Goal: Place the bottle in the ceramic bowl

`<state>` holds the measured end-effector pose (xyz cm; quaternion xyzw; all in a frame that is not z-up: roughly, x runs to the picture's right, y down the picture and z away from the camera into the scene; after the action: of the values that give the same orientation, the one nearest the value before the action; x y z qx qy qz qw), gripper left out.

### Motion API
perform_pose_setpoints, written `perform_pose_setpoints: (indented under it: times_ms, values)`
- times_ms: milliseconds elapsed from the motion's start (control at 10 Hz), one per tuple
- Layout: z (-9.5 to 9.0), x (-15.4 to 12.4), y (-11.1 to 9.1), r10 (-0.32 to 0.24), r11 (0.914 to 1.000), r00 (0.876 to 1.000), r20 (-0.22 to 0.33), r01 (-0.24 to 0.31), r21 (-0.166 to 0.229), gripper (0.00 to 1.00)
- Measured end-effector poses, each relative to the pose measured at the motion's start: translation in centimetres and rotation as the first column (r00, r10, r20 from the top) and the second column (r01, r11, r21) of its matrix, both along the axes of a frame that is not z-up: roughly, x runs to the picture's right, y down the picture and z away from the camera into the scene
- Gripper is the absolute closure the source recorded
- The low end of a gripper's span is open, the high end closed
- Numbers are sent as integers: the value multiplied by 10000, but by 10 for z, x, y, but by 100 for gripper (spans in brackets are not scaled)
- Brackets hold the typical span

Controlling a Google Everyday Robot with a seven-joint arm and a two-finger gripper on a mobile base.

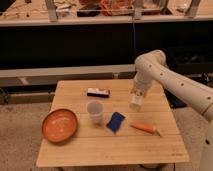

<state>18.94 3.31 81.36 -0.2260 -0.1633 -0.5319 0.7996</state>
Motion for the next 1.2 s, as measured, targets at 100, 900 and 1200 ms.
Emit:
perform_pose_setpoints:
  times_ms: [100, 900, 1200]
  values:
    - [-2, -9, 0, -28, 10000, 10000, 33, 28, 32, 100]
    - [-27, -102, -4, -1002, 9946, 9912, 869, 973, 373, 100]
    - [-31, -142, -7, -1536, 9875, 9808, 1200, 1479, 553, 100]
